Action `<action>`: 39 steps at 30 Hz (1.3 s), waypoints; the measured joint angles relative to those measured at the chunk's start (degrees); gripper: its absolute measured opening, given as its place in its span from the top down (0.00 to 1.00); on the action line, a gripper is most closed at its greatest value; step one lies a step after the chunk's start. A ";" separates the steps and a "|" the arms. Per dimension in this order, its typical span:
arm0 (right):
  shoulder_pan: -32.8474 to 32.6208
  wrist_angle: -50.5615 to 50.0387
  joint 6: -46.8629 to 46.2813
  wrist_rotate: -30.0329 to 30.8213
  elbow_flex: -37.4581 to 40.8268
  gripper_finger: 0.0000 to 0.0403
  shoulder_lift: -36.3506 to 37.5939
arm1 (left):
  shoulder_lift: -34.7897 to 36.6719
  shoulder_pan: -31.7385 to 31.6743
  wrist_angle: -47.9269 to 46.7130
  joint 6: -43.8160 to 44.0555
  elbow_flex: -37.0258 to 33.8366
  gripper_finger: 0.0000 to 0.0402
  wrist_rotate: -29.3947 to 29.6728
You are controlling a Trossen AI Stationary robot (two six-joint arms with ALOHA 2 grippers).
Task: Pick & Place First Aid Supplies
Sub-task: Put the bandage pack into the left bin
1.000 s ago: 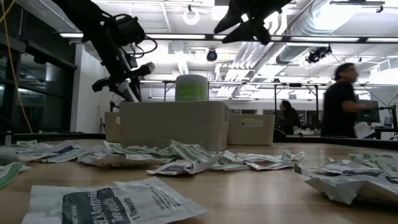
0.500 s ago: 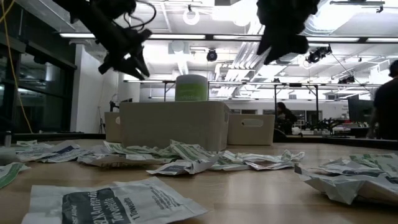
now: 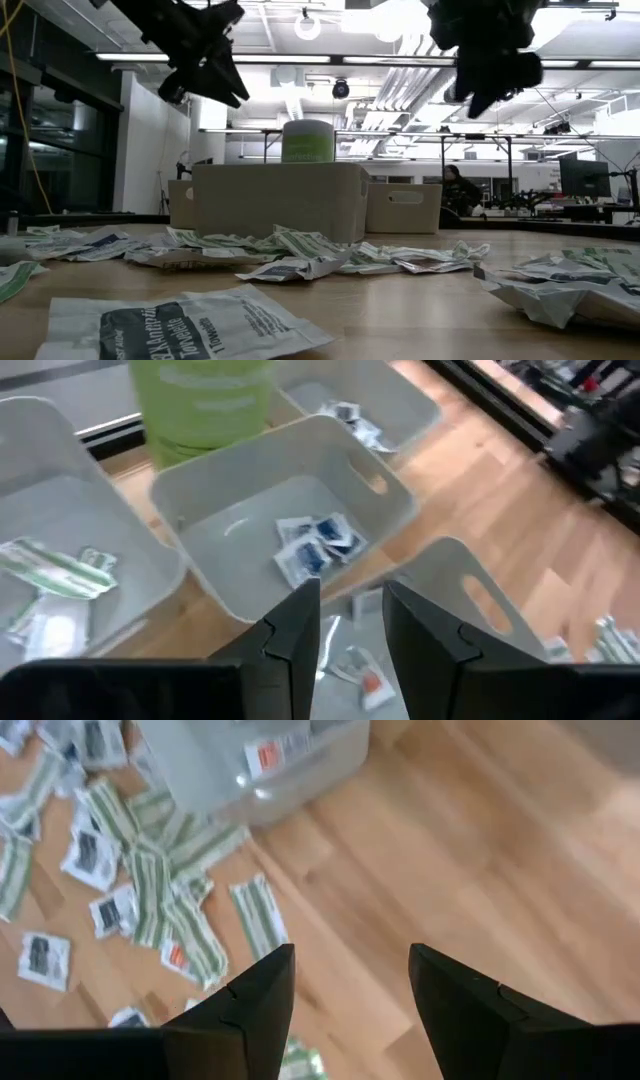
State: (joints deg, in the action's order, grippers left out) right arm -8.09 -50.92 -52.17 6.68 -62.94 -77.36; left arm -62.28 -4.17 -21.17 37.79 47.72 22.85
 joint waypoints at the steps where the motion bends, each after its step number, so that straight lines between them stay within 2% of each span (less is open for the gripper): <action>1: -1.04 -0.21 -1.75 0.06 0.02 0.53 -0.57 | 0.00 1.26 0.05 0.01 0.00 0.72 0.30; 8: -8.54 1.60 -16.24 3.32 0.02 0.53 -4.83 | 0.00 7.46 -1.46 -1.35 0.00 0.72 3.11; 14: -13.58 4.71 -28.41 3.26 0.02 0.53 -10.00 | 0.02 10.56 -2.65 -1.53 -0.01 0.72 0.96; 22: -16.60 7.38 -40.94 4.31 0.11 0.53 -16.87 | 0.02 15.68 -3.65 -4.44 -0.02 0.72 0.15; 32: -17.21 10.14 -46.95 7.05 0.32 0.53 -18.90 | 0.04 18.19 -4.61 -6.28 -0.02 0.72 -1.93; 39: -17.50 21.01 -51.84 6.12 9.38 0.53 -18.64 | 0.04 18.17 -5.01 -7.81 -0.02 0.72 -6.08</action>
State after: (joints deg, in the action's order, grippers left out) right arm -25.58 -29.91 -104.01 12.80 -53.56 -96.01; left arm -62.24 14.00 -26.18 29.98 47.70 16.77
